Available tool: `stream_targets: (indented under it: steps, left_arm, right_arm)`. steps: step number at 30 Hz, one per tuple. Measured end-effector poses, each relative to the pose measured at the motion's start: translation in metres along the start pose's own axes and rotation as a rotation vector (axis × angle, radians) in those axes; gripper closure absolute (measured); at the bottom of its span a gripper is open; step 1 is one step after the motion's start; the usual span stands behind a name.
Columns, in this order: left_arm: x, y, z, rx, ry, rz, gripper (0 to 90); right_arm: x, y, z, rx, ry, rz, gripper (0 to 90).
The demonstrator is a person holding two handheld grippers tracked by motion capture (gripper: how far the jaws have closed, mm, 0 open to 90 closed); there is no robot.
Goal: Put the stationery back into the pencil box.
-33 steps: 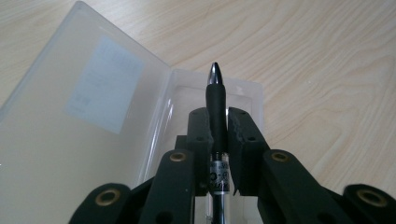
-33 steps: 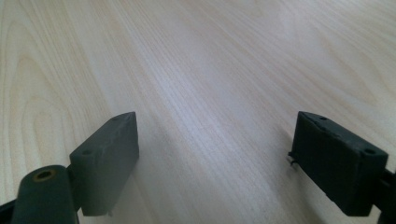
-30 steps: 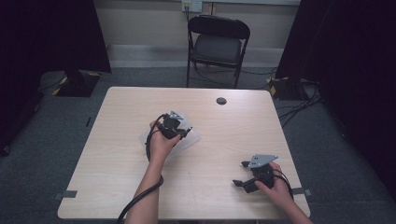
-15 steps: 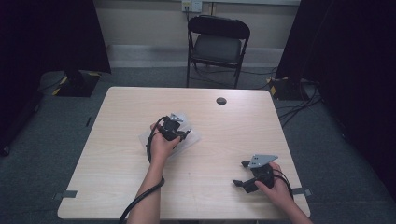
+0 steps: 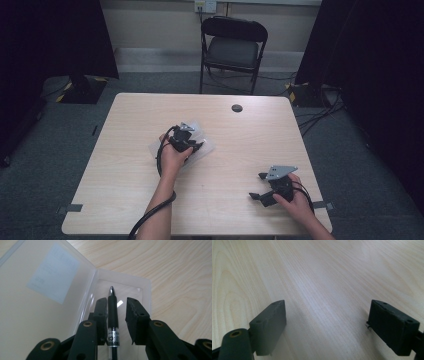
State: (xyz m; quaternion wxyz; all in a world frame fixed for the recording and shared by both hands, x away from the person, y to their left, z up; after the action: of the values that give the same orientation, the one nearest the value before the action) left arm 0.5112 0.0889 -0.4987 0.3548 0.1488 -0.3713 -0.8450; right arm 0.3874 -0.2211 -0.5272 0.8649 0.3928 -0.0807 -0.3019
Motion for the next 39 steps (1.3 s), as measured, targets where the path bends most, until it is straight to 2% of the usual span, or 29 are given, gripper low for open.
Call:
stream_targets:
  steps: [2,3,4,5,9,11,12,15,18,24,25,27,28,29,35,39]
  left_arm:
    - [-0.001,0.001,0.003,0.0,-0.006,-0.019,68.9]
    - [0.0,0.002,0.003,0.019,-0.001,-0.003,66.5]
    - [0.0,0.002,0.005,0.021,-0.006,-0.013,65.2]
    - [0.001,0.003,0.005,0.035,-0.005,0.006,63.6]
    - [0.001,0.004,0.012,0.055,-0.023,0.004,55.7]
    - [0.004,0.003,0.014,0.061,-0.032,0.046,49.4]
    - [0.004,0.003,0.016,0.066,-0.034,0.045,44.7]
    - [0.005,0.003,0.021,0.067,-0.032,0.011,38.5]
    - [0.009,0.004,0.025,0.069,-0.045,0.01,33.1]
    - [0.017,0.001,0.03,0.061,-0.074,-0.018,28.4]
    - [0.019,0.001,0.03,0.07,-0.074,-0.006,27.8]
    - [0.019,0.0,0.032,0.065,-0.078,-0.018,26.3]
    - [0.022,-0.001,0.032,0.079,-0.085,-0.004,25.3]
    - [0.023,-0.001,0.033,0.073,-0.078,-0.013,25.6]
    - [0.029,-0.006,0.035,0.09,-0.098,-0.025,24.6]
    - [0.035,-0.009,0.038,0.084,-0.108,-0.037,24.5]
  right_arm:
    - [0.0,0.0,0.0,0.0,0.0,0.0,14.2]
    - [0.0,0.0,0.0,0.0,0.0,0.0,14.2]
    - [0.0,0.0,0.0,0.0,0.0,0.0,14.2]
    - [0.0,0.0,0.0,0.0,0.0,0.0,14.2]
    - [0.0,0.0,0.0,0.0,0.0,0.0,14.2]
    - [0.0,0.0,0.0,0.0,0.0,0.0,14.2]
    - [0.0,0.0,0.0,0.0,0.0,0.0,14.2]
    - [0.0,0.0,0.0,0.0,0.0,0.0,14.2]
    - [0.0,0.0,0.0,0.0,0.0,0.0,14.2]
    - [0.0,0.0,0.0,0.0,0.0,0.0,14.2]
    - [0.0,0.0,0.0,0.0,-0.001,0.0,14.2]
    - [0.0,0.0,0.0,0.0,0.0,0.0,14.2]
    - [0.0,0.0,0.0,0.0,0.0,0.0,14.2]
    - [0.0,0.0,0.0,0.0,0.0,0.0,14.2]
    - [0.0,0.0,0.0,0.0,-0.001,-0.001,14.2]
    - [0.0,0.0,0.0,0.0,0.0,0.0,14.2]
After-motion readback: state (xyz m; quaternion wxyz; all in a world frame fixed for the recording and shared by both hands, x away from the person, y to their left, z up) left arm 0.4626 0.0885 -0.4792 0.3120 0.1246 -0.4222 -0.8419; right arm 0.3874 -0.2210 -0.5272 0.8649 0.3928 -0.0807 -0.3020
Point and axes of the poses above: each handheld gripper's, and its own axes: z roughly backward along the jaws, y roughly out of its top, x roughly to its right, the point moved 4 cm from there along -z, roughly forward along the jaws, and after that the axes turned 8 degrees about -z, right-handed, at the moved point
